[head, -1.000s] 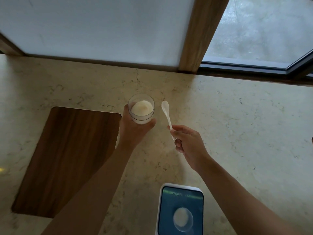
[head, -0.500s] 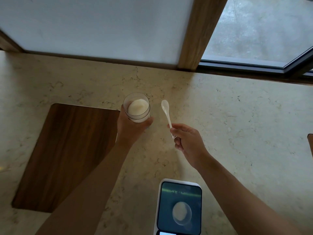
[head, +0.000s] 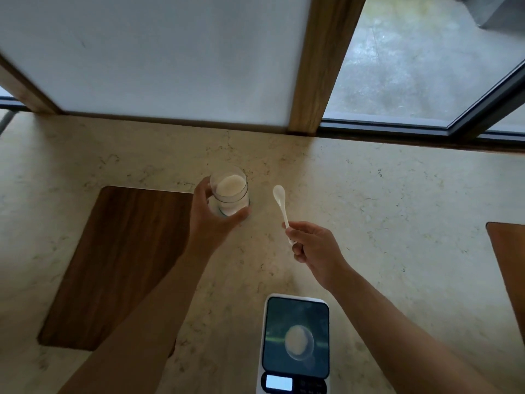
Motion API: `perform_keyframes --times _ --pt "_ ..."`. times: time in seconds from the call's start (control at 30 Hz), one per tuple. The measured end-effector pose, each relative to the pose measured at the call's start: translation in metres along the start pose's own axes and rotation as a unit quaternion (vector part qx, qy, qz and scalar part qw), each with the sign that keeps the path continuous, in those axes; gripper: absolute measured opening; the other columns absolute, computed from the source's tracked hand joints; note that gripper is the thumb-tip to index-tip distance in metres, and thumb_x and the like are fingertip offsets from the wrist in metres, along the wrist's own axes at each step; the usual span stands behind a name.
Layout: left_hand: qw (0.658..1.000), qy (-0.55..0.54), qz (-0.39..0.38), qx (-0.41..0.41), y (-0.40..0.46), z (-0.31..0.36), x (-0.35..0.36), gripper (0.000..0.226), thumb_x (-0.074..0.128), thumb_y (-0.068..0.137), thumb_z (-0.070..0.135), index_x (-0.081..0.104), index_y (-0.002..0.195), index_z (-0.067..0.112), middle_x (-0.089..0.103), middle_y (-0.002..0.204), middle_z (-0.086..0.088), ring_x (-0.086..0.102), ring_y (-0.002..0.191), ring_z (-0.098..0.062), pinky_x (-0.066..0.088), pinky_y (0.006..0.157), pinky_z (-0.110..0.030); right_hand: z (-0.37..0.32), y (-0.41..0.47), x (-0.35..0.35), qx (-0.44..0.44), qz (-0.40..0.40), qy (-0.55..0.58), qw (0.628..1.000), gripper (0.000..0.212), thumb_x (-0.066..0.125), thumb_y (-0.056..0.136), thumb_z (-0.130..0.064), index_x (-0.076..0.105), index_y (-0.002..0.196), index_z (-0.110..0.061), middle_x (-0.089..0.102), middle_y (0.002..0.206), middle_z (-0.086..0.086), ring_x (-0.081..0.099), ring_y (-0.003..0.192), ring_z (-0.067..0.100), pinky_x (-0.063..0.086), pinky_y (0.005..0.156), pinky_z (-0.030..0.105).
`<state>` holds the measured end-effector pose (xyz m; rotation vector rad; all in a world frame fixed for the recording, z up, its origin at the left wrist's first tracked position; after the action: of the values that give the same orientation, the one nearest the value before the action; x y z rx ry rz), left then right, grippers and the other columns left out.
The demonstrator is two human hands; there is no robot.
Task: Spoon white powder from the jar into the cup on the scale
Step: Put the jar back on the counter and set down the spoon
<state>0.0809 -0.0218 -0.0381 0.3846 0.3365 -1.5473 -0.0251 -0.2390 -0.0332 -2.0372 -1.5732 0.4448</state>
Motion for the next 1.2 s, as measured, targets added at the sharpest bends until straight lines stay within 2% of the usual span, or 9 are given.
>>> perform_keyframes --times 0.1,0.23,0.3,0.4,0.47,0.63,0.8,0.97,1.2 --pt "1.0 -0.01 0.006 -0.005 -0.01 0.008 -0.011 0.103 0.089 0.06 0.047 0.031 0.143 0.027 0.052 0.133 -0.002 0.051 0.123 -0.017 0.046 0.103 -0.043 0.0 -0.016 -0.002 -0.009 0.002 -0.022 1.0 0.015 0.062 0.094 -0.01 0.074 0.102 -0.005 0.056 0.072 0.015 0.047 0.064 0.027 0.043 0.063 0.035" --pt "1.0 -0.002 0.006 0.009 -0.038 0.018 -0.024 0.098 0.089 0.066 0.041 0.032 0.144 0.026 0.05 0.134 -0.004 0.049 0.124 -0.018 0.045 0.105 -0.041 0.006 -0.044 -0.011 -0.014 0.005 -0.032 0.999 0.015 0.064 0.093 -0.012 0.075 0.102 -0.007 0.056 0.069 0.011 0.047 0.064 0.024 0.042 0.062 0.035" --pt "1.0 0.009 -0.003 0.009 -0.057 0.023 -0.027 0.096 0.087 0.067 0.045 0.031 0.144 0.027 0.047 0.138 -0.001 0.047 0.125 -0.014 0.045 0.105 -0.037 0.01 -0.059 -0.015 -0.017 0.007 -0.033 0.999 0.014 0.066 0.092 -0.015 0.076 0.1 -0.008 0.057 0.067 0.008 0.048 0.064 0.022 0.043 0.062 0.033" --pt "0.999 0.024 -0.02 0.02 -0.084 0.031 -0.027 0.093 0.081 0.066 0.058 0.032 0.141 0.03 0.046 0.139 0.002 0.045 0.124 -0.008 0.04 0.101 -0.022 0.02 -0.077 -0.023 -0.011 0.015 -0.056 0.998 0.011 0.069 0.091 -0.019 0.076 0.096 -0.011 0.062 0.061 0.001 0.051 0.061 0.018 0.047 0.06 0.029" --pt "0.999 0.022 -0.031 0.026 -0.102 0.038 -0.027 0.094 0.077 0.066 0.066 0.031 0.141 0.034 0.045 0.14 0.003 0.044 0.125 -0.007 0.037 0.098 -0.018 0.027 -0.091 -0.028 -0.012 0.02 -0.05 0.998 0.012 0.071 0.09 -0.019 0.075 0.096 -0.01 0.063 0.063 0.003 0.052 0.059 0.018 0.047 0.057 0.028" --pt "0.998 0.023 -0.058 0.02 -0.143 0.048 -0.023 0.089 0.065 0.071 0.076 0.031 0.142 0.033 0.044 0.144 0.003 0.043 0.129 -0.011 0.04 0.105 -0.034 0.045 -0.122 -0.044 -0.017 0.035 -0.031 0.999 0.009 0.072 0.089 -0.021 0.072 0.095 -0.015 0.064 0.068 0.004 0.054 0.056 0.014 0.048 0.056 0.026" --pt "0.995 0.048 -0.087 0.028 -0.177 0.053 -0.016 0.089 0.054 0.074 0.08 0.031 0.145 0.032 0.04 0.15 0.003 0.04 0.132 -0.012 0.035 0.103 -0.032 0.072 -0.142 -0.063 -0.015 0.06 -0.051 0.997 0.014 0.068 0.092 -0.024 0.07 0.103 -0.016 0.071 0.083 0.007 0.059 0.068 0.019 0.054 0.065 0.031" --pt "0.988 0.087 -0.121 0.042 -0.201 0.055 -0.009 0.087 0.053 0.077 0.076 0.03 0.146 0.029 0.036 0.153 0.003 0.038 0.135 -0.014 0.033 0.105 -0.032 0.107 -0.152 -0.096 -0.005 0.102 -0.059 0.993 0.012 0.071 0.09 -0.021 0.071 0.101 -0.017 0.073 0.083 0.005 0.057 0.054 0.013 0.051 0.053 0.025" --pt "0.985 0.109 -0.129 0.044 -0.225 0.049 -0.008 0.082 0.054 0.078 0.073 0.034 0.144 0.028 0.038 0.151 0.003 0.039 0.134 -0.014 0.036 0.106 -0.034 0.154 -0.166 -0.125 0.034 0.149 -0.098 0.983 0.014 0.077 0.084 -0.017 0.074 0.097 -0.016 0.076 0.08 0.005 0.058 0.049 0.01 0.05 0.049 0.025"
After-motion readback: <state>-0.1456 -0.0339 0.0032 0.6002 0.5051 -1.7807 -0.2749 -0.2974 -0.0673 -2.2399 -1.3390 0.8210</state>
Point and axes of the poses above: each hand's wrist, its own y-axis towards the middle knuckle, its own x-axis out of the palm, z = x × y, the point moved 6 cm from there along y, towards the middle knuckle
